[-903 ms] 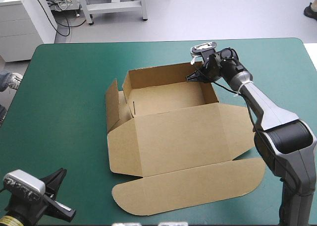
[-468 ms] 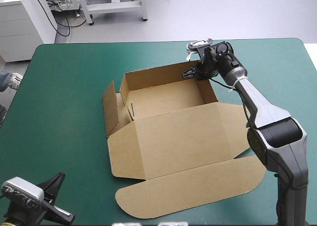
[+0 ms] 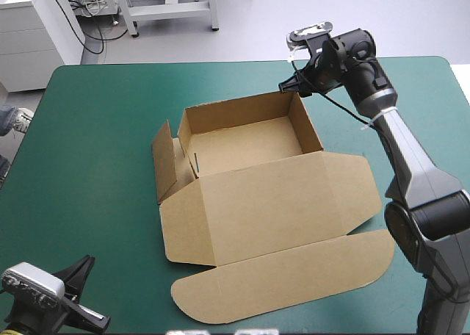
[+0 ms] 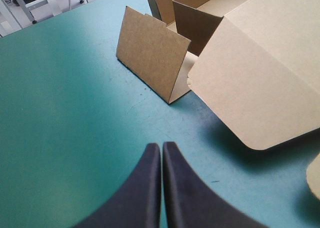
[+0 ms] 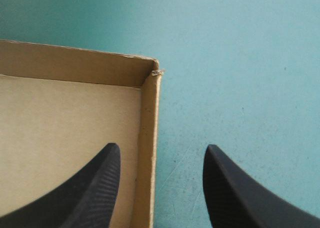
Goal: Fold the box
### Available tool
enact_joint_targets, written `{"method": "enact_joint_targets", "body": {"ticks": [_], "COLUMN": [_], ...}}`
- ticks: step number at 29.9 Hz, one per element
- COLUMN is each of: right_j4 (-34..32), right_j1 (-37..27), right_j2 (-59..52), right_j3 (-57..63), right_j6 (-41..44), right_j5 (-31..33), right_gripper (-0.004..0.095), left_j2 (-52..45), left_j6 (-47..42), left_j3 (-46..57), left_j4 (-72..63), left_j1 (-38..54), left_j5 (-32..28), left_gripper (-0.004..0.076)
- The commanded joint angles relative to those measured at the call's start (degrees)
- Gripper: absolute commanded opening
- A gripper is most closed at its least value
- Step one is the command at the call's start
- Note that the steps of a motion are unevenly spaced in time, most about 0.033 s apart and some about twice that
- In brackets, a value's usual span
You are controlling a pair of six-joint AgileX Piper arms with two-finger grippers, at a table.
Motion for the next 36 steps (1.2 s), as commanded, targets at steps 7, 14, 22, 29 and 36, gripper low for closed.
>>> {"method": "enact_joint_targets", "body": {"ticks": [7,14,22,29,36], "right_j4": [2.3,2.2,2.1,-0.3,-0.8], "right_j1": [0.1,0.1,0.1,0.1,0.0], "right_j2": [-13.0,-15.0,-9.2,-1.3,3.9], "right_j3": [1.2,10.6,13.6,13.6,13.5], "right_j6": [-3.0,-3.0,-3.0,-3.0,-2.9], "right_j5": [-2.1,-2.1,-2.1,-2.5,-6.2], "right_gripper": [0.0511,0.0543,0.0543,0.0543,0.0533], "left_j2": [0.9,0.9,0.9,0.9,0.9], "left_j6": [-0.6,-0.6,-0.9,-0.8,-0.8], "left_j3": [-1.2,-1.2,-1.2,-1.2,-1.2], "left_j4": [-0.7,-1.0,-1.5,-2.8,-3.2], "left_j1": [-0.1,-0.1,-0.1,-0.1,-0.1], "left_j5": [-4.1,-4.1,-4.1,-4.1,-4.1], "left_gripper": [-0.0008,-0.0008,-0.0008,-0.0008,-0.0008]}}
